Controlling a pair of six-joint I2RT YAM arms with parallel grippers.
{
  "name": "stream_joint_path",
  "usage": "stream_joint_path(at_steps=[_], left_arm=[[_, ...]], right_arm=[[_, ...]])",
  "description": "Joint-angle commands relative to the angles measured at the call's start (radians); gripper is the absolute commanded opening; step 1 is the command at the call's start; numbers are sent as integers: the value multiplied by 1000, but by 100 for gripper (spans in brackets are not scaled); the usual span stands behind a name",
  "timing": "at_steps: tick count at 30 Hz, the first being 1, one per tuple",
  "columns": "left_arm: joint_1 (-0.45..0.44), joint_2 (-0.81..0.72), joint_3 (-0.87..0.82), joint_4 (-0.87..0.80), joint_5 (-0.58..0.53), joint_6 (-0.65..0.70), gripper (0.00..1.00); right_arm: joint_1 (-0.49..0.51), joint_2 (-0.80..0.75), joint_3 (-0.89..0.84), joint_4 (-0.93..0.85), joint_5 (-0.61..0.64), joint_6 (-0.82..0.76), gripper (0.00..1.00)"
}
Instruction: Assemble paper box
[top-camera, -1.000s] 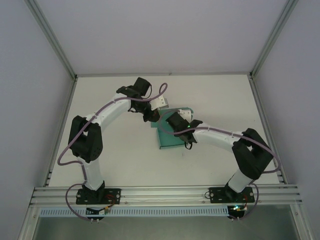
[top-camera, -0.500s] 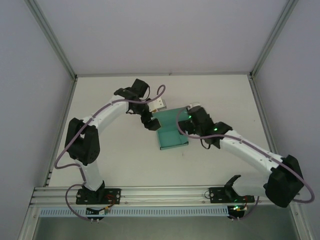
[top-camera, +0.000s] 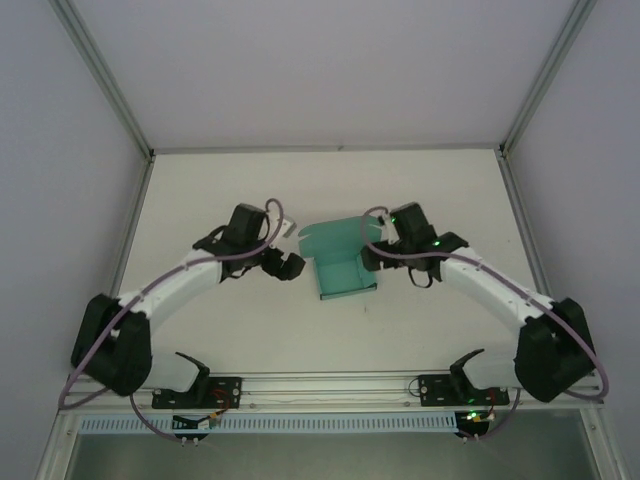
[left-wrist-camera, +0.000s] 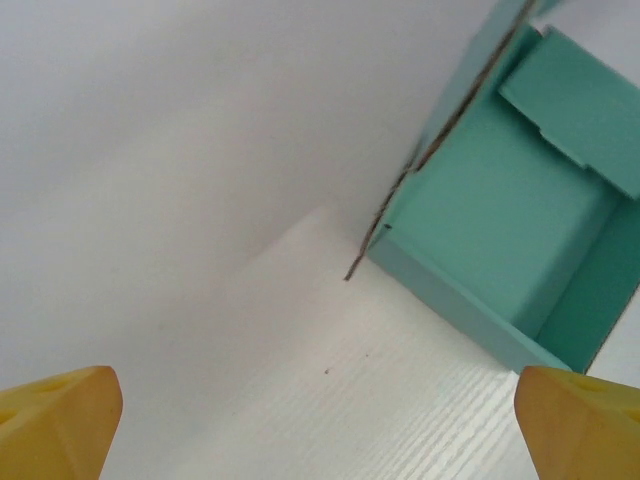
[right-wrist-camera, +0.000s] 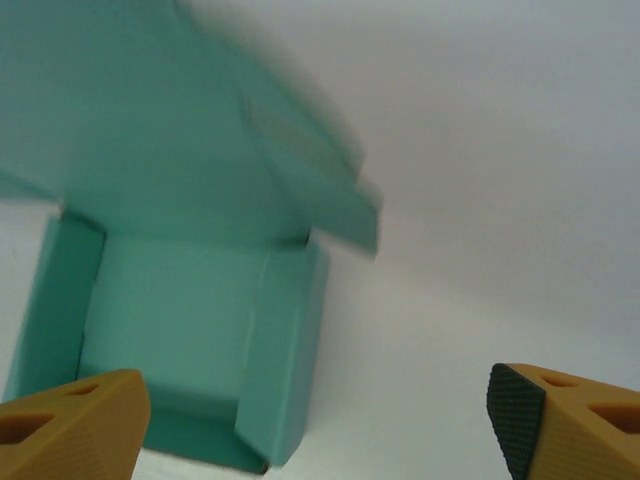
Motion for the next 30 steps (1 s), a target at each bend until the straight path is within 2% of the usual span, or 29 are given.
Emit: stream_joint_path(at_steps=[1, 4, 7, 10, 12, 16, 18, 22, 26, 30], left_arm=[[5, -51, -29, 179, -108, -222, 100], [5, -22, -10, 124, -150, -262, 100], [6, -22, -38, 127, -165, -267, 100], [6, -38, -83, 157, -156, -274, 100], [5, -47, -101, 170, -132, -280, 100], [5, -71, -135, 195, -148, -299, 100], [7, -93, -153, 201, -163, -316, 100], [12, -164, -200, 225, -178, -357, 100], [36, -253, -269, 308, -190, -441, 100], [50, -272, -273, 348, -183, -478, 100]], right_arm=[[34, 103, -37, 71, -47, 116, 83], [49, 210, -14, 133, -4, 151, 70], [55, 258, -21, 205, 48, 186, 52], [54, 270, -31, 241, 47, 210, 39], [55, 274, -41, 271, 54, 213, 37], [55, 295, -54, 296, 80, 216, 10], [55, 289, -78, 354, 89, 217, 2], [55, 208, -152, 530, 37, 178, 0], [55, 56, -254, 736, -2, 133, 0], [56, -77, -308, 889, -192, 84, 0]])
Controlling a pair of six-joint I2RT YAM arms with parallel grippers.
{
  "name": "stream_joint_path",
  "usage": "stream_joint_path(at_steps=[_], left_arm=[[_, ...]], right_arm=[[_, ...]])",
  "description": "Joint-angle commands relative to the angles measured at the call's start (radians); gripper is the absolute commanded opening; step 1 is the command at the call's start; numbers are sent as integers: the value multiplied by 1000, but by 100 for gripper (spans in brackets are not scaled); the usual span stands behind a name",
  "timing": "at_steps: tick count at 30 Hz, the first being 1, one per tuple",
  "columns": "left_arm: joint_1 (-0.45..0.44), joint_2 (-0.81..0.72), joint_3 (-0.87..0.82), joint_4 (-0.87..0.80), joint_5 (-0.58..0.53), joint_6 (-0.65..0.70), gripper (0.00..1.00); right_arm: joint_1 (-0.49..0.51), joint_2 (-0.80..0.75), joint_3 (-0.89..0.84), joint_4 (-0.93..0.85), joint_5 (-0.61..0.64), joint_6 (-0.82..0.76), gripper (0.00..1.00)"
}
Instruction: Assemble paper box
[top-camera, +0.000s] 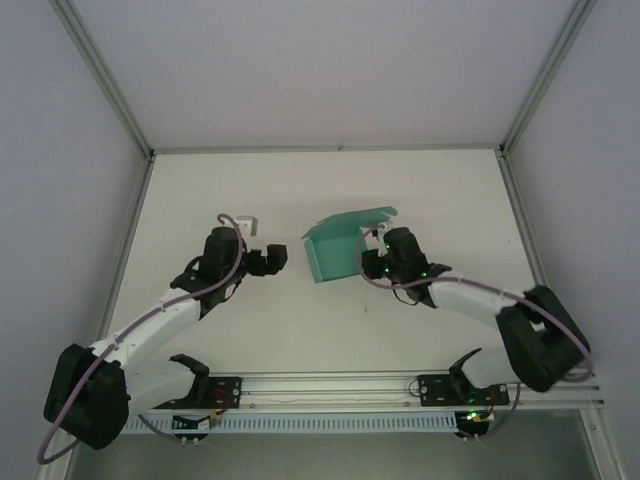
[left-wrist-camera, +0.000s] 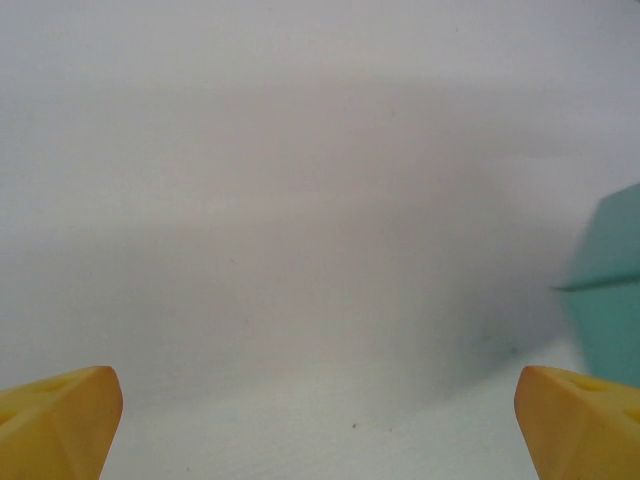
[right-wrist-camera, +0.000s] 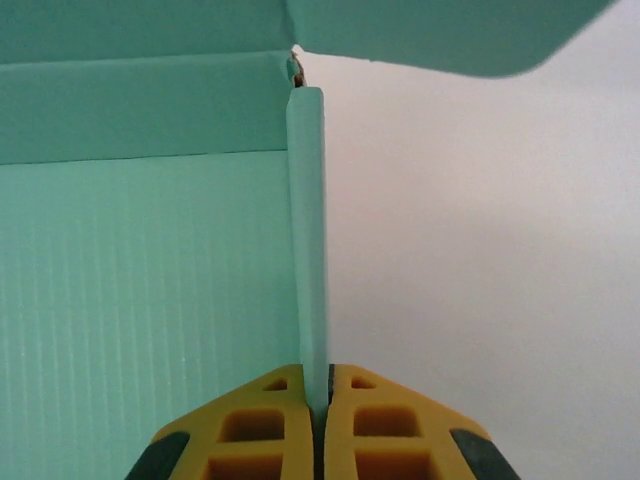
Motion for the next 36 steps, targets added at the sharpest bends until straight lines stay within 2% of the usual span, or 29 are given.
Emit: stream_joint_path(at_steps=[1, 3, 6, 10, 12, 15, 19, 22, 26, 28, 30, 32, 34, 36], left_arm=[[12, 0, 12, 65, 6, -63, 100], [16, 30, 43, 87, 81, -54, 100], [16, 91, 93, 169, 278, -35, 100], [14, 183, 162, 297, 593, -14, 100], [11, 231, 209, 302, 674, -10, 100], [4, 290, 281, 233, 697, 21, 100], [-5, 315, 293, 239, 709, 41, 100], [-11, 336, 304, 233, 725, 47, 100], [-19, 361, 317, 223, 735, 47, 100], [-20, 366, 318, 224, 746, 48, 100], [-24, 368, 318, 226, 762, 53, 100], [-30, 370, 324, 213, 764, 61, 100], [-39, 373, 330, 195, 760, 71, 100], [-46, 377, 329, 198, 757, 70, 100]], right_arm=[[5, -101, -5, 240, -210, -59, 0], [6, -142, -4, 282, -289, -45, 2], [10, -172, 32, 274, -367, -39, 3], [27, -162, 59, 289, -405, -52, 4], [39, -144, 80, 270, -406, -58, 5], [65, -123, 93, 271, -404, -71, 10], [80, -105, 113, 259, -390, -69, 13], [93, -88, 141, 235, -384, -82, 20], [104, -73, 151, 264, -410, -70, 21], [107, -75, 153, 267, -385, -61, 18], [110, -80, 157, 252, -346, -62, 10], [117, -77, 167, 226, -304, -73, 8], [141, -63, 196, 164, -199, -91, 3], [184, -42, 239, 74, -36, -134, 0]])
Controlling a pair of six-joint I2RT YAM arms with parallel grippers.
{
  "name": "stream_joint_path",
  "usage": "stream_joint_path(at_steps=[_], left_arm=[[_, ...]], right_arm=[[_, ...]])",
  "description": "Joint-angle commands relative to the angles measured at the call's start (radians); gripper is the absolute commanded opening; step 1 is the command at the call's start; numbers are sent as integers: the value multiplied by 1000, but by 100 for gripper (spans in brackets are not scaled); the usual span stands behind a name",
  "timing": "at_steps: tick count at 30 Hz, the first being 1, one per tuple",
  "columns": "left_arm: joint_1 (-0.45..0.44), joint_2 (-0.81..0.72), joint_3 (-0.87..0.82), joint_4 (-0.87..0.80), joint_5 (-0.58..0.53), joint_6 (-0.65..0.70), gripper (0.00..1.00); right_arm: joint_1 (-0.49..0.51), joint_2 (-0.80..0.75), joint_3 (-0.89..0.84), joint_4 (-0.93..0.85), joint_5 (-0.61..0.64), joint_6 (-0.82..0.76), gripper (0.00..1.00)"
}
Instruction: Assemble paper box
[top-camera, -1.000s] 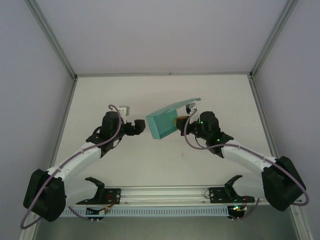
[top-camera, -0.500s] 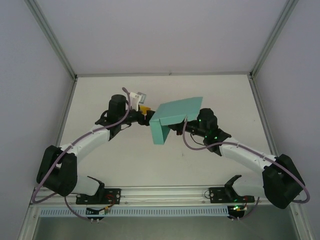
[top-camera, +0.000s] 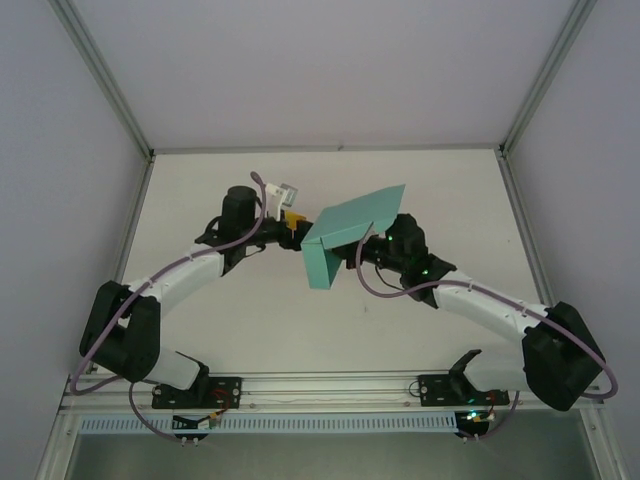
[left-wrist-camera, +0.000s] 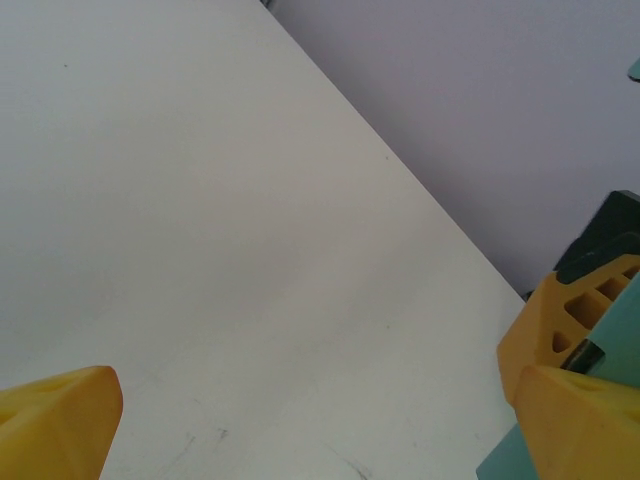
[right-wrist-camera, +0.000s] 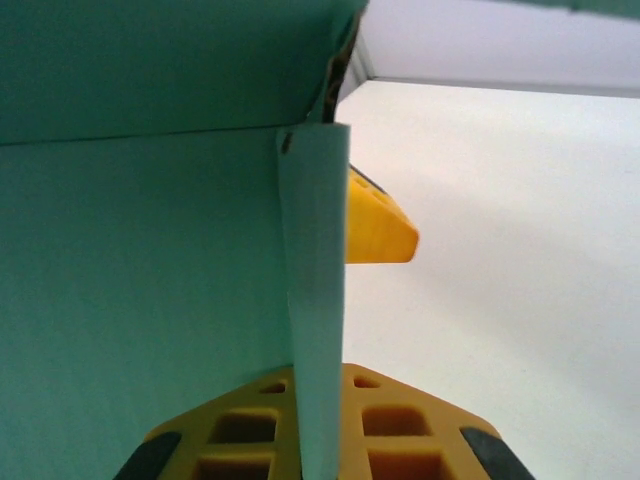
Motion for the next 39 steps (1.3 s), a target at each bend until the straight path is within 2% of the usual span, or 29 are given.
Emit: stream_joint_path(at_steps=[1, 5, 9, 13, 16, 18, 23, 25, 27, 32, 35, 37, 39], left_arm=[[-50, 11, 26, -12, 78, 48, 100], [-58, 12, 28, -5, 77, 41, 100], [-61, 15, 35, -4, 68, 42, 100], [-62, 9, 50, -22, 54, 45, 100], [-63, -7, 49, -16, 57, 46, 100], [-64, -13, 46, -16, 56, 48, 100], [-64, -18, 50, -56, -3, 78, 100], [-63, -23, 52, -97, -104, 82, 100], [-63, -39, 60, -175, -253, 70, 100], [-56, -116, 15, -333, -699, -1, 100], [-50, -155, 32, -522, -983, -64, 100], [-50, -175, 44, -631, -1145, -98, 100], [-48, -191, 53, -709, -1255, -125, 100]], right_arm=[[80, 51, 111, -93, 254, -62, 0], [92, 128, 198, -253, 553, 37, 0], [111, 196, 239, -304, 716, 87, 0], [133, 269, 299, -368, 837, 74, 0], [149, 335, 366, -450, 973, 54, 0], [155, 355, 383, -472, 998, 60, 0], [156, 322, 349, -414, 924, 51, 0], [155, 270, 323, -402, 872, 59, 0], [155, 212, 302, -418, 851, 71, 0], [155, 103, 291, -645, 813, 184, 0], [156, 114, 293, -772, 833, 258, 0], [155, 161, 315, -854, 832, 303, 3], [155, 224, 343, -917, 822, 342, 4]])
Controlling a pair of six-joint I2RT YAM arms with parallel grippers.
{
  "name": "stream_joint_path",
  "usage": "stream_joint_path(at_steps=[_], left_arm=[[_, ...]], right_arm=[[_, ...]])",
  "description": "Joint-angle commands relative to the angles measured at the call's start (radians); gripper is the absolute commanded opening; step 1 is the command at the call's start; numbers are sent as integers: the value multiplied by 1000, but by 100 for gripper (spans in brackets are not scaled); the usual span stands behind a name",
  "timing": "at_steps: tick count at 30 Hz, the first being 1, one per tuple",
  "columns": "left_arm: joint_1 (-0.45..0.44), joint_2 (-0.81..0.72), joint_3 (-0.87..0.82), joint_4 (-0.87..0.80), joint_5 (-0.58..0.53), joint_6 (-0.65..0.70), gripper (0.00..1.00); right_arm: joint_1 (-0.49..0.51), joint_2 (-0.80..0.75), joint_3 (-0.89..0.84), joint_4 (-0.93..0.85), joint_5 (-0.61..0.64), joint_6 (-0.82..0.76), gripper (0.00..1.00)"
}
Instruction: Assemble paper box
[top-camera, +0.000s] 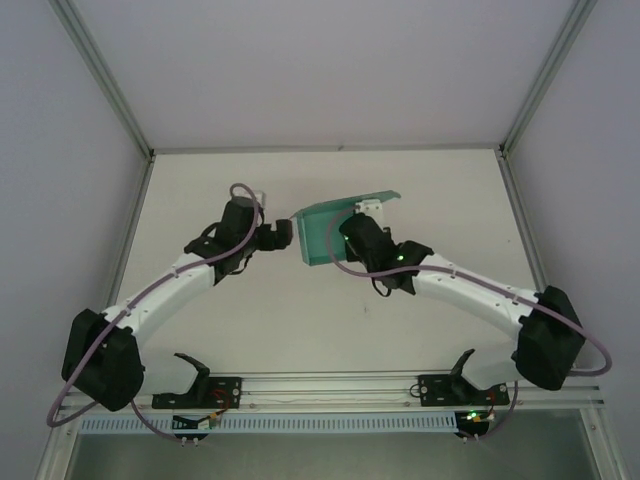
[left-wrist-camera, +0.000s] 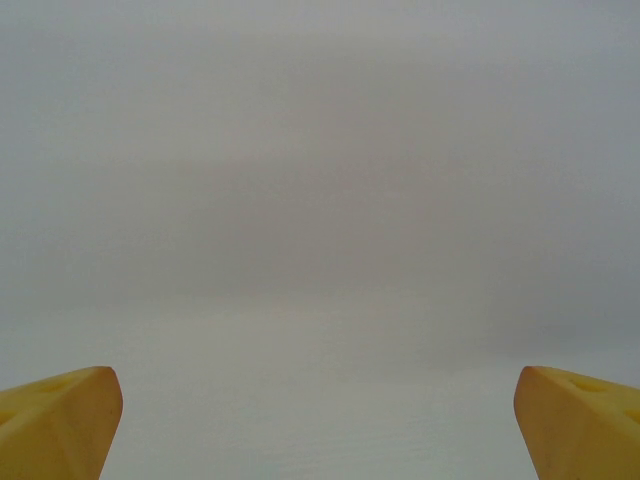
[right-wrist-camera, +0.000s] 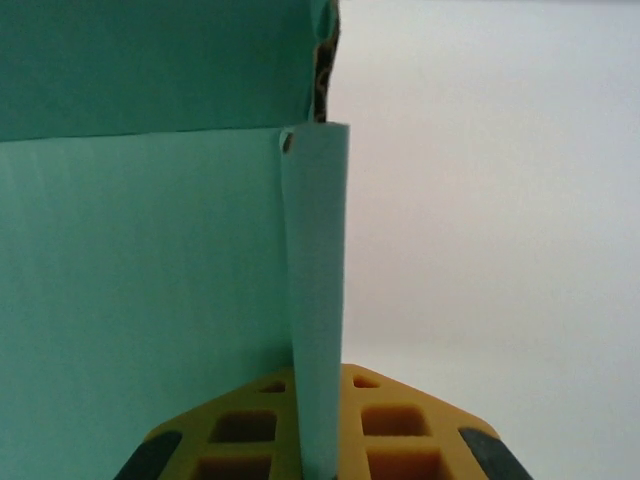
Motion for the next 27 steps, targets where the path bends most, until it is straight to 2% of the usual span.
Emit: stream_joint_path(at_steps=[1, 4, 9, 14, 18, 20, 23, 27], left_arm=[[6, -33, 30, -241, -356, -81, 100], [8, -63, 11, -257, -393, -85, 100], [8, -93, -30, -207, -325, -58, 100], [10, -95, -39, -189, -295, -35, 100], [10, -85, -43, -176, -283, -22, 100], [9, -76, -38, -173, -278, -17, 100], [9, -59, -30, -166, -270, -13, 100], [9, -47, -27, -149, -229, -1, 100]], right_arm=[[-2, 110, 49, -190, -19, 118, 2], [-5, 228, 89, -206, -45, 152, 0], [-7, 429, 209, -292, -99, 198, 0], [-7, 523, 262, -328, -156, 222, 2], [-14, 591, 298, -391, -154, 269, 5], [-15, 607, 303, -397, -158, 265, 9], [-16, 597, 294, -375, -164, 259, 24], [-18, 546, 279, -344, -161, 258, 30]])
